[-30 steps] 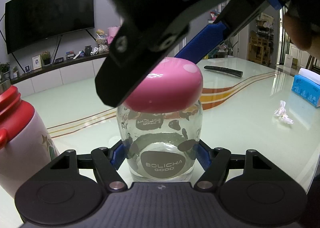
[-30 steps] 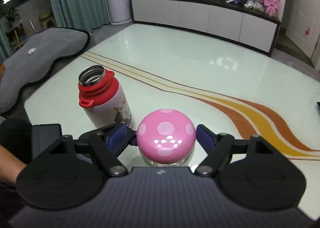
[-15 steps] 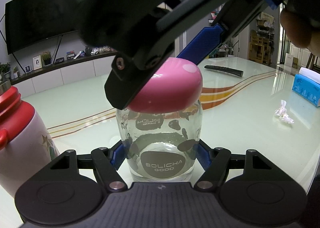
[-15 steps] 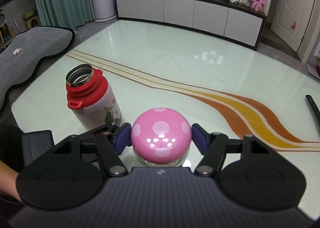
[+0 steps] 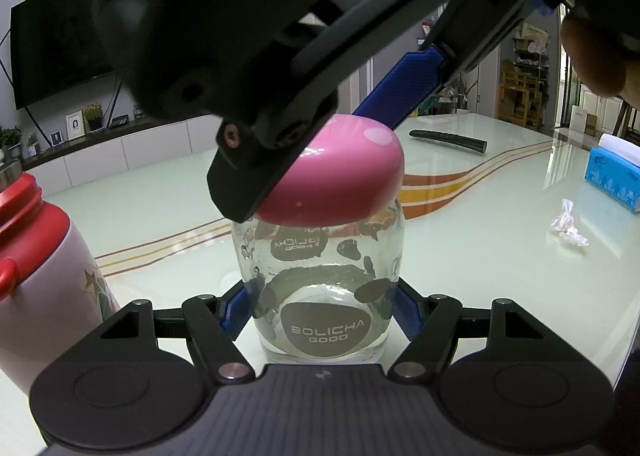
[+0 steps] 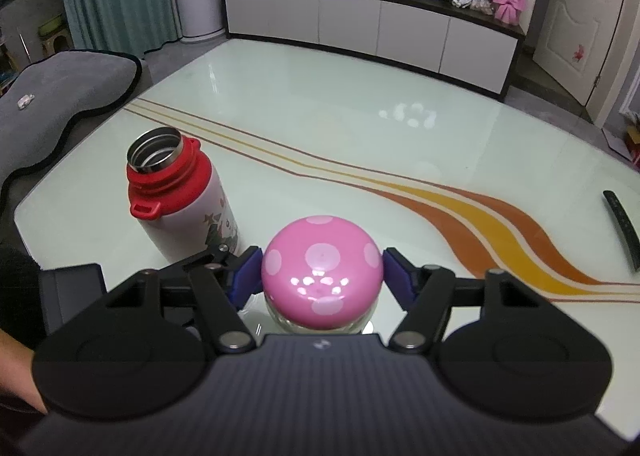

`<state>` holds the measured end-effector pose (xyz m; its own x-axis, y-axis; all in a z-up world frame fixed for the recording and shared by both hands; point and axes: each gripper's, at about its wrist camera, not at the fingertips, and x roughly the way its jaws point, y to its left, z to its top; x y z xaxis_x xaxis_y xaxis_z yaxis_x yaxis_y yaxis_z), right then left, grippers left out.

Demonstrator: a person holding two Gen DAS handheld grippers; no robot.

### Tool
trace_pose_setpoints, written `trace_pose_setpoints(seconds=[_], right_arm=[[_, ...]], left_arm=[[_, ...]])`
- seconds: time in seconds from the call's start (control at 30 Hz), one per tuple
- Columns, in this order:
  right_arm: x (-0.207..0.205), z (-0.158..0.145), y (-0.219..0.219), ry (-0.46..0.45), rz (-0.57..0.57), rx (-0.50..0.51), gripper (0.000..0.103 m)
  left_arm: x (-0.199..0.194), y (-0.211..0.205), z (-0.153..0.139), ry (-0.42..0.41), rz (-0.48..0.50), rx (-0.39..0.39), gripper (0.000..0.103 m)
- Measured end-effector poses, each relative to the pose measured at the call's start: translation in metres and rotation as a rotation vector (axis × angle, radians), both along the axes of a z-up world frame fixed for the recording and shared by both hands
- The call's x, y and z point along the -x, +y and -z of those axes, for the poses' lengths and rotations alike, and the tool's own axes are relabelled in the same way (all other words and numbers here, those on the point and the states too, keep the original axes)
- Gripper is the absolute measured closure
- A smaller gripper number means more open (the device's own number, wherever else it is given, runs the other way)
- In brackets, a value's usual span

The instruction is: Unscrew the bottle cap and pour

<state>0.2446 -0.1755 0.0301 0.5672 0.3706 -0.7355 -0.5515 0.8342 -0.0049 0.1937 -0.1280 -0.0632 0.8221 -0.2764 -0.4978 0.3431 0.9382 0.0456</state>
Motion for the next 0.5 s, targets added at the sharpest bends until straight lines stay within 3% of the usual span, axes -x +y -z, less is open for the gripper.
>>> trace_pose_setpoints(seconds=[0.5], right_arm=[[-0.0013,0.0008,-0.0071,-0.013,-0.085,0.003,0.039]], left_arm=[[0.0046,-0.0035,-0.0001,-0.003,0.003,-0.007,0.031]])
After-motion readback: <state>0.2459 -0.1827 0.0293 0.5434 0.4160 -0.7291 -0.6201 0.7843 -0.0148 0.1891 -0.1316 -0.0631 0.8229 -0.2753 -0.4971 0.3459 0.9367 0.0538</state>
